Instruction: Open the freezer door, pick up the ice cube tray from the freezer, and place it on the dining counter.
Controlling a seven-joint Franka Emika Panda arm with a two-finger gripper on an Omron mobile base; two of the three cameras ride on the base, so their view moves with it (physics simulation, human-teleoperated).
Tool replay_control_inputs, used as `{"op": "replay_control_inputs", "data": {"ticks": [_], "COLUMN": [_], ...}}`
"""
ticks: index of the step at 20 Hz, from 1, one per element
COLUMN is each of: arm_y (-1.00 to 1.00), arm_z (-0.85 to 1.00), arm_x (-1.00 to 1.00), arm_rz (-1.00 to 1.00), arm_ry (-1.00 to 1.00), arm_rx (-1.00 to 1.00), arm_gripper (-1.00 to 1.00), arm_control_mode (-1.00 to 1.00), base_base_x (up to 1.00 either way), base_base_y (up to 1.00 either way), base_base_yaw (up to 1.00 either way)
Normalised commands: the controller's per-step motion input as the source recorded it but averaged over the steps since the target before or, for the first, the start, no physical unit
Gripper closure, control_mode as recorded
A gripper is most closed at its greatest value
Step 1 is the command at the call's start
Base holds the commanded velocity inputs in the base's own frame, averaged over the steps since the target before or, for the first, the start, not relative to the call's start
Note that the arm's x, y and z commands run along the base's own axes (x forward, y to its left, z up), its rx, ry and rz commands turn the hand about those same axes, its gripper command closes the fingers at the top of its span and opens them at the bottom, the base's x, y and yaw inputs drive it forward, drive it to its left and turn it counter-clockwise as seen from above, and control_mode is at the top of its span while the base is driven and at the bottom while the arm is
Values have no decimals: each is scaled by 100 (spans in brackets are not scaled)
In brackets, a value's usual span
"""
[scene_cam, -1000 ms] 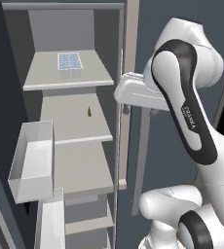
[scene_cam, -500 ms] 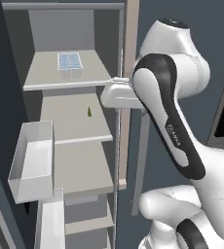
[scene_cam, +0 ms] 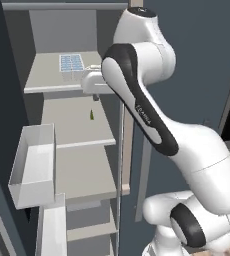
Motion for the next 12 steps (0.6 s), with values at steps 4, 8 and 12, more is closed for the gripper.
{"op": "replay_control_inputs", "data": {"ticks": [4, 8, 12], "arm_y": [4, 27, 20], "arm_z": [23, 6, 0], "arm_x": [51, 21, 25], "arm_rz": [23, 28, 26], "arm_ry": [0, -5, -5], "arm_rx": [-18, -39, -43], "arm_gripper": [-100, -100, -100], "arm_control_mode": [-100, -100, -100], "base_base_x": [0, 0, 0], "base_base_y": [0, 0, 0], "base_base_yaw": [0, 0, 0]}}
